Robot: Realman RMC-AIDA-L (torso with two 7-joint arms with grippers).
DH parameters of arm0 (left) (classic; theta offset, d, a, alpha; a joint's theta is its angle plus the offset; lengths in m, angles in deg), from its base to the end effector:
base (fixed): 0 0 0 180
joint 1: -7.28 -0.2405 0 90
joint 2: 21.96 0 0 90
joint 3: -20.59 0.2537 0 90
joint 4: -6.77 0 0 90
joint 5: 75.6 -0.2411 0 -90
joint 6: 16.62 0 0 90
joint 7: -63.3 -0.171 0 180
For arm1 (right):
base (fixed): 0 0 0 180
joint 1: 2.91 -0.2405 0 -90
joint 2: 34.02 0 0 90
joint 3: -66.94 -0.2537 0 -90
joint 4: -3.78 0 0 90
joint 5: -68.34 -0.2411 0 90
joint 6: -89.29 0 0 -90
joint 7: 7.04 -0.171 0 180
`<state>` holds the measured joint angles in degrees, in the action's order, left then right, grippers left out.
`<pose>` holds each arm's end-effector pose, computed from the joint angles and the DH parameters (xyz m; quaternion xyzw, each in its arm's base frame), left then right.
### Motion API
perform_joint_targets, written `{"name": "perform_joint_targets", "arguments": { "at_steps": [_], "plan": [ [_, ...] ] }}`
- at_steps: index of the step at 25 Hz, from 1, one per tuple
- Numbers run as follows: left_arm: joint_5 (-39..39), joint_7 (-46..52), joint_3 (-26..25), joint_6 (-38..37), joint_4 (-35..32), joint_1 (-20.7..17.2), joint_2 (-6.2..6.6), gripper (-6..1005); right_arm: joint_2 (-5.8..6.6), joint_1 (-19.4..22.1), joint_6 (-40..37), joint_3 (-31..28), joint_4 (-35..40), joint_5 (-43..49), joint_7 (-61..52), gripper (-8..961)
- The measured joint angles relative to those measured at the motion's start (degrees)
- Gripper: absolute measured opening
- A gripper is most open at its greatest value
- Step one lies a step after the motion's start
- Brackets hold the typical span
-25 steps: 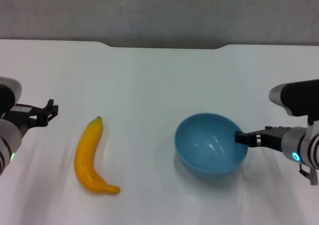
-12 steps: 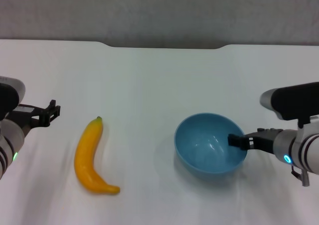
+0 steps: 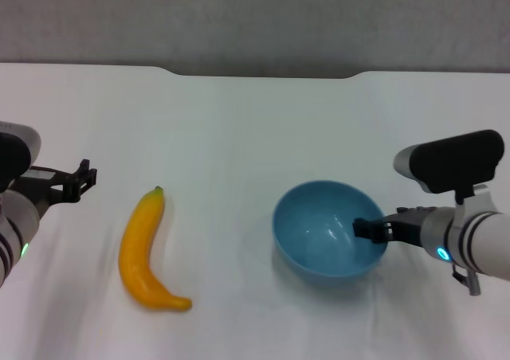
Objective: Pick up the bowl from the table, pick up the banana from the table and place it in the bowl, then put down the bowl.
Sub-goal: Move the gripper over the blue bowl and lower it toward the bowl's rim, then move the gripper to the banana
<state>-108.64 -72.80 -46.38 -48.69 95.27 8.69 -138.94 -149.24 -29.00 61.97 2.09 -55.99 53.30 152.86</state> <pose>-0.2462 0.3788 -0.0069 -0.7181 -0.3423 -0.0328 0.6050 0.2479 0.4155 -0.1124 -0.8096 0.4181 -0.0036 0.4119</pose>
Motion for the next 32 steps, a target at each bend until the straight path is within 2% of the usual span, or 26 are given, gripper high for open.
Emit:
{"name": "perform_joint_targets", "arguments": {
  "at_steps": [4, 15, 26, 32],
  "plan": [
    [0.0, 0.0, 0.0, 0.0, 0.0, 0.0, 0.0, 886, 0.0, -0.3, -0.1, 0.7, 0.2, 0.0, -0.1, 770],
    [0.0, -0.2, 0.0, 0.1, 0.1, -0.3, 0.0, 886, 0.06, 0.5, 1.3, 2.4, -0.3, 1.2, 0.4, 316],
    [0.0, 0.1, 0.0, 0.5, -0.4, -0.4, 0.0, 887, 0.0, 0.8, 1.8, 2.5, -0.4, 2.0, 0.4, 110],
    [4.5, 0.3, 1.0, 4.2, -2.0, 0.0, 0.2, 886, 0.22, 2.9, 1.4, 1.2, -5.6, 4.9, 0.5, 81]
  ]
}}
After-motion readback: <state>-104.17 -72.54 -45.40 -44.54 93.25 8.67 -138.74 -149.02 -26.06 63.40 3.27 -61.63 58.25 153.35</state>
